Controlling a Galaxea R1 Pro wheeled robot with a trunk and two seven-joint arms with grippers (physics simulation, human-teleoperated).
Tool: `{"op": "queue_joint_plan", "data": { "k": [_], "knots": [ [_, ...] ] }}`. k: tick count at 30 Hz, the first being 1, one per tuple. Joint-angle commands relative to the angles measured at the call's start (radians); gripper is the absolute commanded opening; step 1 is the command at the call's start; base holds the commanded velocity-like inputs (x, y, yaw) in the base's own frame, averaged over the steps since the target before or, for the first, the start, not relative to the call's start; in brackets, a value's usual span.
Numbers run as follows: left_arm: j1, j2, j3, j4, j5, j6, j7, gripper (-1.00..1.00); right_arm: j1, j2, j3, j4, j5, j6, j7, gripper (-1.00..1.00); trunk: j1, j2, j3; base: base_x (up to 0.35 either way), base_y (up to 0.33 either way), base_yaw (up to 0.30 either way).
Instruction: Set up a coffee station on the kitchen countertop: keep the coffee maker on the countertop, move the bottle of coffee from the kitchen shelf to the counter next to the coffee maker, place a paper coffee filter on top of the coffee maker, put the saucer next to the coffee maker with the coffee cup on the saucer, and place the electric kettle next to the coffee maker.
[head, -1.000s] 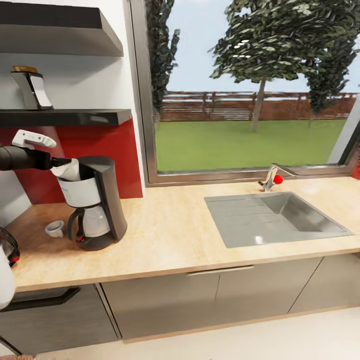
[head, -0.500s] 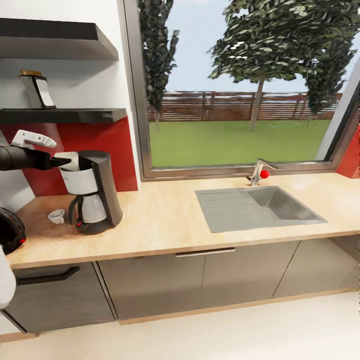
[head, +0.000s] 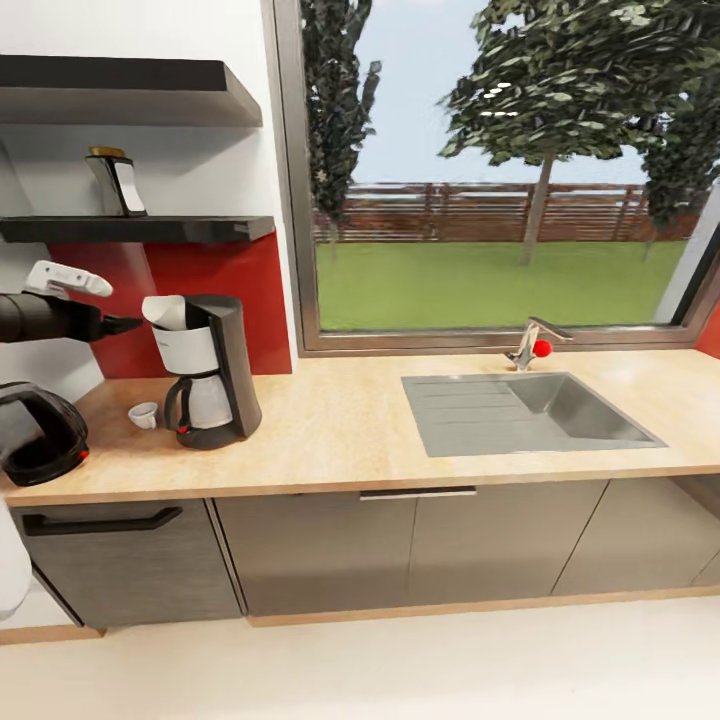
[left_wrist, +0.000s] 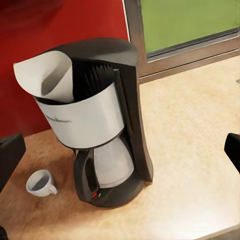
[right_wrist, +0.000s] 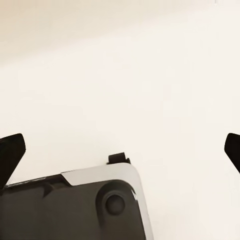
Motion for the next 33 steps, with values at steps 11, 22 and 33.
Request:
{"op": "queue_joint_plan", "data": {
  "k": [11,22,33],
  "knots": [
    [0.021,0.003,0.138,-0.016,0.104,0.003,-0.041,1.0,-0.001,-0.003,0.003,-0.101,0.018,-0.004,-0.004,1.0,0.001,-0.002,-0.002,-0.001,-0.001,0.002],
    [0.104,0.001,0.161,-0.049,0.139,0.003,-0.051,1.0,-0.001,-0.001,0.004,-0.109,0.027,-0.012,-0.003,1.0,0.001,-0.002,-0.002,0.0,0.0,0.0],
    [-0.019,-0.14,0.113,-0.02,0.141,0.004,0.152,1.0,-0.001,-0.003,0.001,-0.084,0.027,-0.016,-0.006,1.0,0.001,-0.002,-0.002,0.0,0.0,0.0]
  ]
}}
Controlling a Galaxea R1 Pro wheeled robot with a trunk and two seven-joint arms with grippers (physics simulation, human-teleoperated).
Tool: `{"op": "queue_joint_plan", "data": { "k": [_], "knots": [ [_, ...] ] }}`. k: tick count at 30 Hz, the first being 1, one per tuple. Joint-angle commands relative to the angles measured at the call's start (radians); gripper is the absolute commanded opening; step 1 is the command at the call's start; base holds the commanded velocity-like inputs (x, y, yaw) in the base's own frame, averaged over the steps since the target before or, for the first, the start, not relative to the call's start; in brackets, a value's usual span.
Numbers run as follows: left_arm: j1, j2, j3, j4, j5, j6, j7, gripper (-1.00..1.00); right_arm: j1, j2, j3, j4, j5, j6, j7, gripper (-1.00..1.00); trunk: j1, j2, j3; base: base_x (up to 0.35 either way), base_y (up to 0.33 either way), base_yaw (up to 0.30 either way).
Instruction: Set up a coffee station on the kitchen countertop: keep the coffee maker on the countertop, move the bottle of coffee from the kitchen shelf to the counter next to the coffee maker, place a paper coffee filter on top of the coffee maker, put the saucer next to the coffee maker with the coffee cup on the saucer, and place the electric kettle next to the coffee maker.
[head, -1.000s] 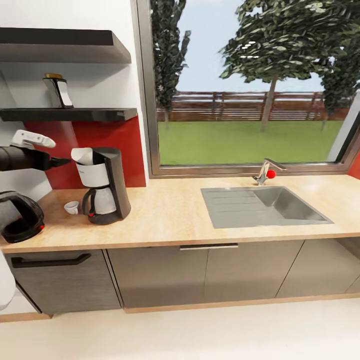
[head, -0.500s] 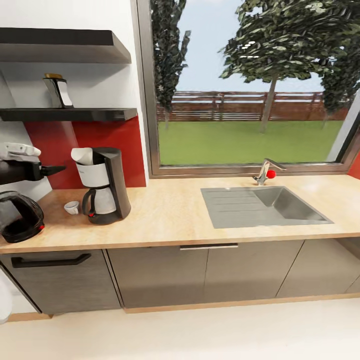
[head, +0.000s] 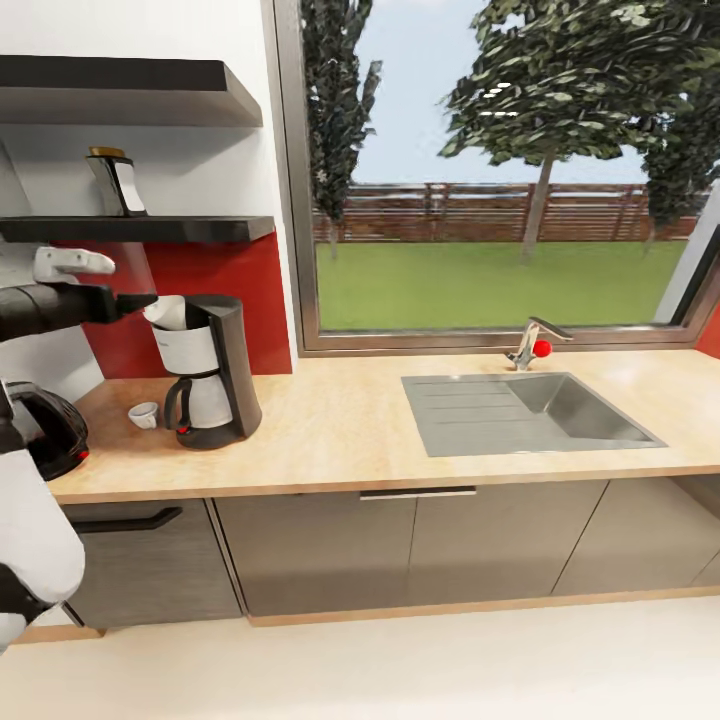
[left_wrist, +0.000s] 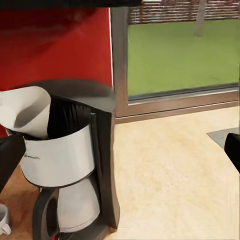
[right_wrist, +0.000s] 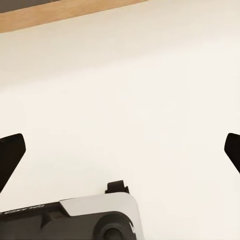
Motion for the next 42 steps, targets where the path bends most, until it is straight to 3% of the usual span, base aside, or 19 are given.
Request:
{"op": "queue_joint_plan", "data": {
  "k": [1,4,6,8,11,20,24,28,32,37,42],
  "knots": [
    [-0.037,-0.026,-0.004,0.01,-0.009,0.006,0.037,1.0,-0.001,-0.001,0.002,0.002,-0.01,-0.004,-0.002,1.0,0.001,-0.002,-0.002,0.0,0.0,0.0],
    [-0.1,-0.069,-0.026,0.032,-0.007,0.005,0.121,1.0,-0.001,0.0,0.002,0.02,-0.01,-0.009,-0.003,1.0,0.001,-0.002,-0.002,0.0,0.0,0.0],
    [-0.163,-0.105,-0.071,0.07,-0.007,0.004,0.197,1.0,-0.001,0.0,0.003,0.039,-0.011,-0.028,-0.003,1.0,0.001,-0.002,-0.002,0.0,0.0,0.0],
    [-0.209,-0.123,-0.102,0.097,-0.006,0.004,0.249,1.0,-0.001,-0.001,0.003,0.046,-0.011,-0.045,-0.003,1.0,0.001,-0.002,-0.002,0.0,0.0,0.0],
    [-0.28,-0.139,-0.13,0.134,-0.004,0.004,0.306,1.0,-0.001,-0.001,0.003,0.052,-0.011,-0.066,-0.003,1.0,0.001,-0.002,-0.002,0.0,0.0,0.0],
    [-0.441,-0.151,-0.147,0.246,-0.013,0.001,0.376,1.0,-0.001,0.0,0.004,0.054,-0.011,-0.077,0.0,1.0,0.001,-0.002,-0.002,0.0,0.0,0.0],
    [-0.466,-0.148,-0.157,0.257,-0.015,-0.003,0.444,1.0,-0.001,-0.001,0.005,0.054,-0.01,-0.077,0.002,1.0,0.001,-0.002,-0.002,0.0,0.0,0.0],
    [-0.47,-0.142,-0.198,0.265,-0.015,-0.025,0.533,1.0,-0.001,0.0,0.006,0.055,0.006,-0.077,0.002,1.0,0.001,-0.002,-0.002,0.0,0.0,0.0],
    [-0.461,-0.141,-0.227,0.306,-0.016,-0.109,0.637,1.0,-0.001,-0.001,0.005,0.056,0.032,-0.077,0.0,1.0,0.001,-0.002,-0.002,0.0,0.0,0.0],
    [-0.462,-0.146,-0.235,0.461,-0.015,-0.246,0.799,1.0,-0.001,-0.001,0.005,0.056,0.04,-0.077,0.0,1.0,0.001,-0.002,-0.002,0.0,0.0,0.0],
    [-0.47,-0.152,-0.234,0.602,-0.014,-0.319,0.889,1.0,-0.001,-0.001,0.005,0.056,0.041,-0.077,0.001,1.0,0.001,-0.002,-0.002,0.0,0.0,0.0]
  ]
}}
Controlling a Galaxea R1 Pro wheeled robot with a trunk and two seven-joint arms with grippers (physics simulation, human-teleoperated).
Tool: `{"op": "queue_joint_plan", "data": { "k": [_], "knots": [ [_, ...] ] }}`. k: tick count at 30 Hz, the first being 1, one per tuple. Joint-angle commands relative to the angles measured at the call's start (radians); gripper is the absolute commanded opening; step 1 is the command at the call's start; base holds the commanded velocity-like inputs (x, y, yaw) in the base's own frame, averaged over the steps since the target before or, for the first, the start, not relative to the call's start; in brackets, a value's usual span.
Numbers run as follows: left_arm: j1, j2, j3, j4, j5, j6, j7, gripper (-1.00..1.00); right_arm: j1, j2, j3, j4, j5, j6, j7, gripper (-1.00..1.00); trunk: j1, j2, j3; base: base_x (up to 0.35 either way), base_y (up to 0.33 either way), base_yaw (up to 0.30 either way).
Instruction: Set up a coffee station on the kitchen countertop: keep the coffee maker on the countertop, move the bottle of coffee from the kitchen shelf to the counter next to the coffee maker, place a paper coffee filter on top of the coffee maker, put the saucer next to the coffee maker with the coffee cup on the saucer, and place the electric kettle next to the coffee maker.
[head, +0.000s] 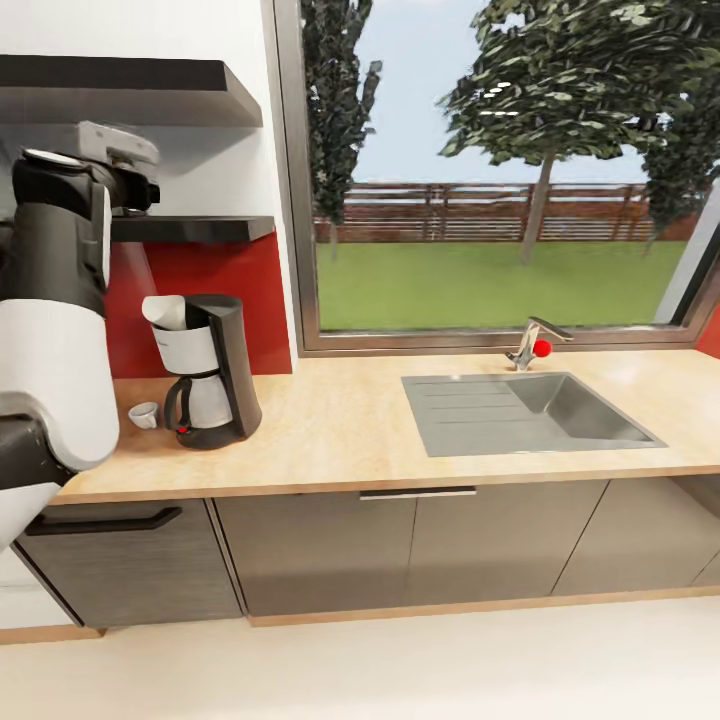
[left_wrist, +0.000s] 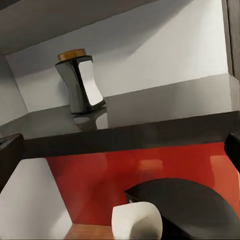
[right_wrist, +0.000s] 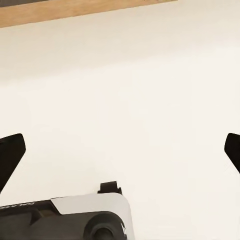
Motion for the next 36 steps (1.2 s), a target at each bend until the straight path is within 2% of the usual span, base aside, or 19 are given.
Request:
{"op": "queue_joint_plan", "data": {
  "k": [1,12,17,22,26,30,34,36],
  "knots": [
    [-0.003,-0.001,0.002,0.034,-0.011,-0.019,0.007,1.0,-0.001,0.0,0.002,0.0,-0.01,-0.004,-0.001,1.0,0.001,-0.002,-0.002,0.0,0.0,0.0],
    [-0.035,0.009,0.011,0.277,-0.006,-0.157,0.172,1.0,-0.001,0.0,0.003,0.001,-0.01,-0.004,0.001,1.0,0.001,-0.002,-0.002,0.0,0.0,0.0],
    [-0.079,0.019,0.012,0.356,-0.004,-0.214,0.26,1.0,-0.001,0.0,0.004,0.002,-0.009,-0.004,0.001,1.0,0.001,-0.002,-0.002,0.0,0.0,0.0],
    [-0.108,0.061,0.013,0.394,-0.001,-0.227,0.285,1.0,-0.001,0.0,0.004,0.002,-0.009,-0.004,0.001,1.0,0.001,-0.002,-0.002,0.0,0.0,0.0],
    [-0.139,0.072,0.013,0.401,0.0,-0.227,0.288,1.0,-0.001,0.001,0.004,0.002,-0.008,-0.004,0.001,1.0,0.001,-0.002,-0.002,0.0,0.0,0.0],
    [-0.209,0.083,0.018,0.452,0.001,-0.226,0.29,1.0,-0.001,0.001,0.004,0.002,-0.007,-0.004,0.001,1.0,0.001,-0.002,-0.002,0.0,0.0,0.0],
    [-0.247,0.089,0.046,0.491,0.012,-0.225,0.303,1.0,-0.001,0.001,0.004,0.002,-0.007,-0.004,0.001,1.0,0.001,-0.002,-0.002,0.0,0.0,0.0],
    [-0.256,0.09,0.08,0.504,0.025,-0.224,0.315,1.0,-0.001,0.001,0.004,0.002,-0.008,-0.004,0.001,1.0,0.001,-0.002,-0.002,0.0,0.0,0.0]
  ]
}}
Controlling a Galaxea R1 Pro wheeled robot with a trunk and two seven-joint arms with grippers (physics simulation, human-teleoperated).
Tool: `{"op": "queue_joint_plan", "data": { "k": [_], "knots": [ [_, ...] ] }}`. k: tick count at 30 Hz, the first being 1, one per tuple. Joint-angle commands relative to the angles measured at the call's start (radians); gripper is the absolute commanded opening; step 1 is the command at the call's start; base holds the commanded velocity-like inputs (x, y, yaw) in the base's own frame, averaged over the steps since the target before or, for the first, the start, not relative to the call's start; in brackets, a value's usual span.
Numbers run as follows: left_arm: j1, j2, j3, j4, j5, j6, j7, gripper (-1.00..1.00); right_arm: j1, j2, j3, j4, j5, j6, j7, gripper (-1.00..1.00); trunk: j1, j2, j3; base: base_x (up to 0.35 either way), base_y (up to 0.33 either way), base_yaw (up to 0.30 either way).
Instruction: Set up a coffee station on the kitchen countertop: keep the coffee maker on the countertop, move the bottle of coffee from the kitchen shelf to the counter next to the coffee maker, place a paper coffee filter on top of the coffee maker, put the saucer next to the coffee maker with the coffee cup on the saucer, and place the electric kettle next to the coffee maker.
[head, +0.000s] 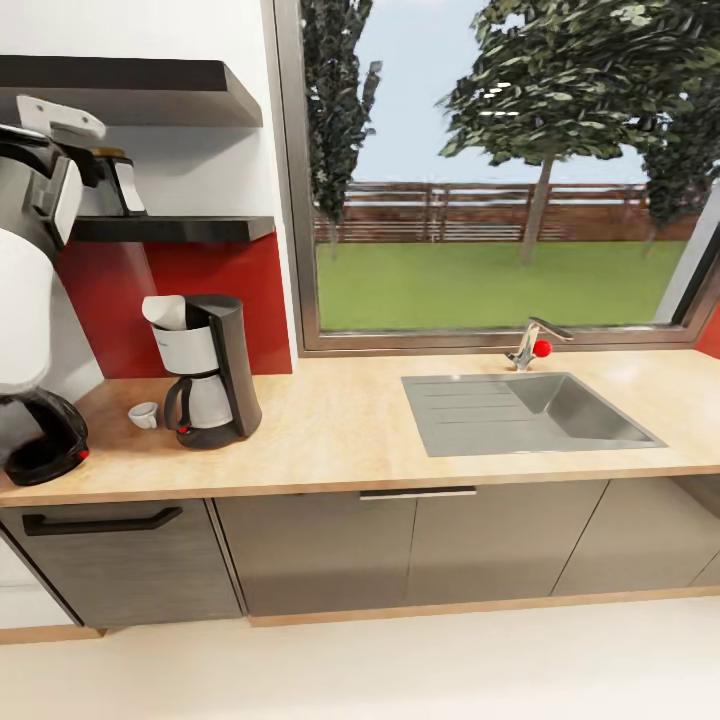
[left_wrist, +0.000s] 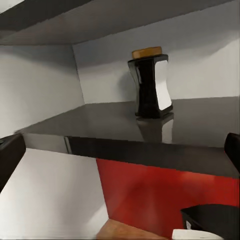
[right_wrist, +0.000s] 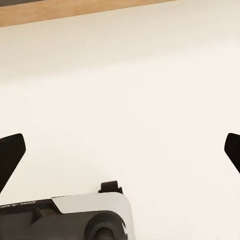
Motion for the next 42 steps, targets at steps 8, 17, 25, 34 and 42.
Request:
{"op": "queue_joint_plan", "data": {
  "k": [8,17,25,34,42],
  "knots": [
    [-0.009,-0.007,0.121,0.014,0.026,0.005,0.019,1.0,-0.001,0.0,0.0,-0.003,-0.014,-0.003,-0.001,1.0,0.001,-0.002,-0.002,0.0,0.0,0.0],
    [-0.001,-0.008,0.135,0.015,0.029,0.011,0.025,1.0,-0.001,0.0,-0.002,-0.003,-0.013,-0.002,-0.004,1.0,0.001,-0.002,-0.002,0.0,0.0,0.0],
    [0.002,-0.008,0.125,0.014,0.027,0.014,0.013,1.0,-0.001,0.0,0.0,0.0,-0.011,0.003,-0.007,1.0,0.001,-0.002,-0.002,0.0,0.0,0.0],
    [0.008,-0.012,0.124,0.013,0.027,0.017,-0.006,1.0,-0.001,0.001,-0.001,0.003,-0.012,0.13,-0.008,1.0,0.001,-0.002,-0.002,0.0,0.0,0.0],
    [0.01,-0.001,0.124,-0.012,0.026,0.017,-0.139,1.0,-0.001,0.01,-0.005,0.07,-0.025,0.148,-0.006,1.0,0.001,-0.002,-0.002,0.131,0.0,0.0]
  ]
}}
